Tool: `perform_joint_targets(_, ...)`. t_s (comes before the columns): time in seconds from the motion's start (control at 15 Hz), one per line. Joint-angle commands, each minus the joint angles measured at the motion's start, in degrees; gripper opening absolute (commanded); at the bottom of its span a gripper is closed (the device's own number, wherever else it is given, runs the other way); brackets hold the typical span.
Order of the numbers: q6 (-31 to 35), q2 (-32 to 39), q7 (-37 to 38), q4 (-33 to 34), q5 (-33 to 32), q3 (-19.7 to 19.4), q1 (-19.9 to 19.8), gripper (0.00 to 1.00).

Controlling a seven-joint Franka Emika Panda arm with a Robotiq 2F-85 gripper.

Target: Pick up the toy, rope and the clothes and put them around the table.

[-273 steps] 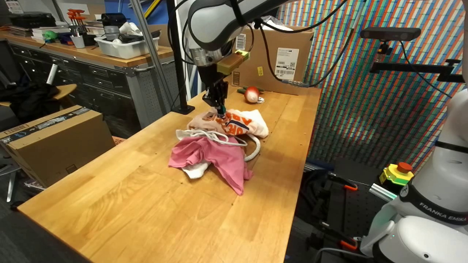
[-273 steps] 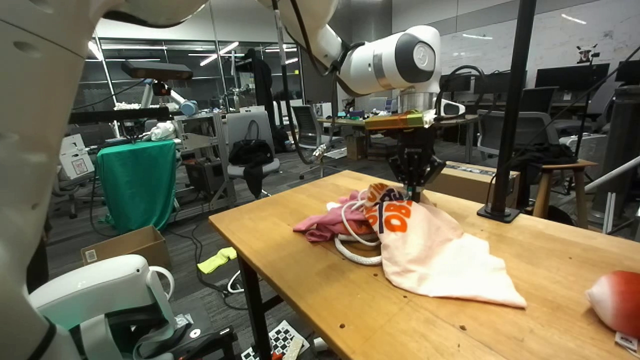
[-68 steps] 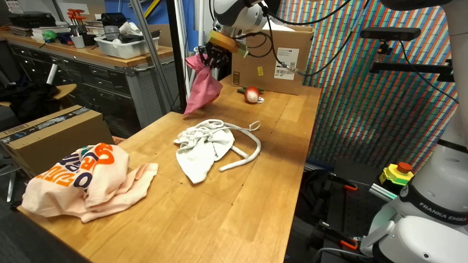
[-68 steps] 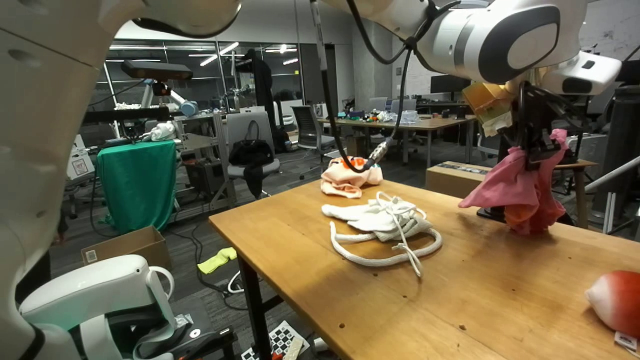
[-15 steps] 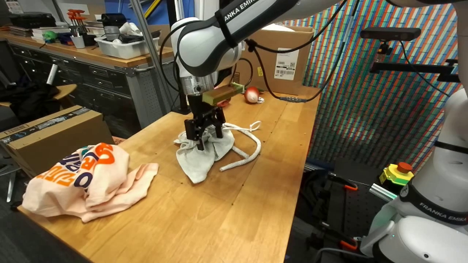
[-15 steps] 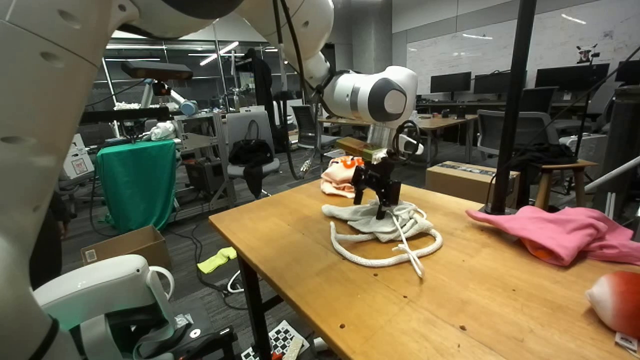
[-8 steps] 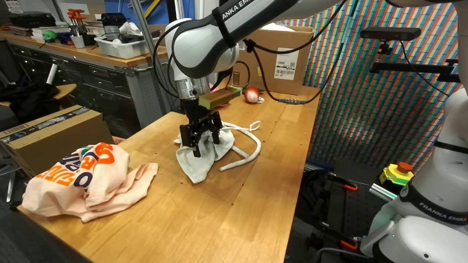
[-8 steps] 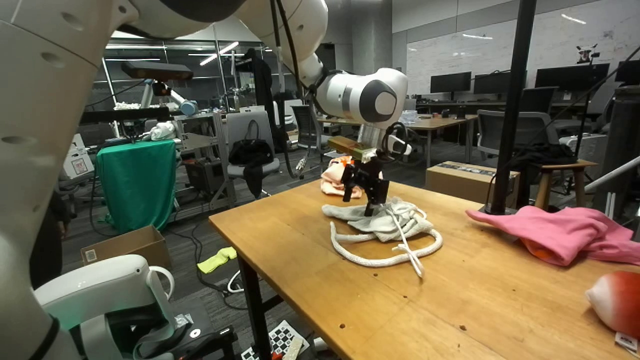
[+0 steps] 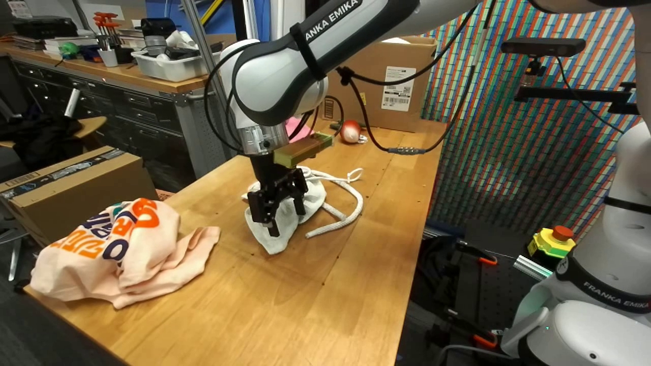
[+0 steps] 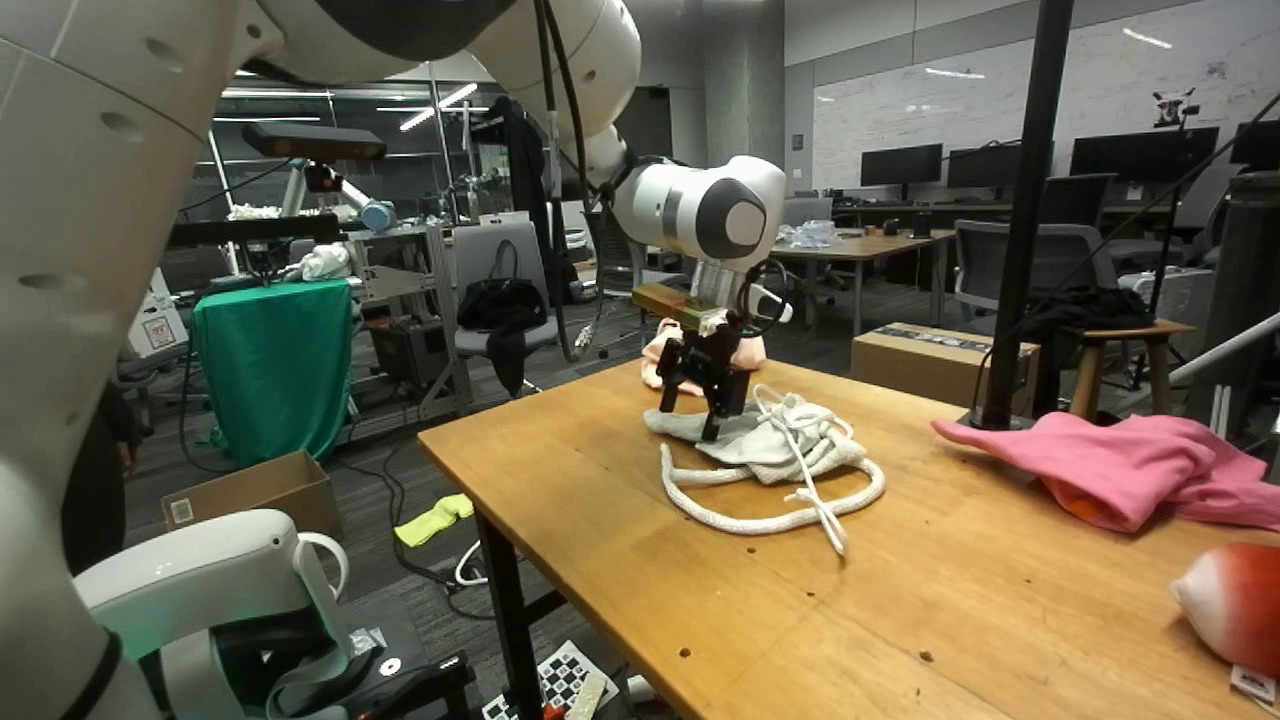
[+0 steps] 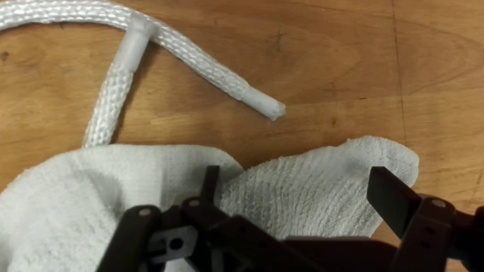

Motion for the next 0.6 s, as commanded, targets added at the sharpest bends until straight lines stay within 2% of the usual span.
perform_joint_targets(0.0, 2.13, 0.49, -0.88, -0.14, -0.14, -0.21, -0.08, 1.00)
perform_joint_targets(0.47, 4.99, 1.15, -0.67, -0.36, -0.86, -0.54, 0.04, 1.00)
perform_joint_targets(0.53, 4.76, 1.16, -0.81, -0.28, -0.98, -0.52, 0.03, 0.75)
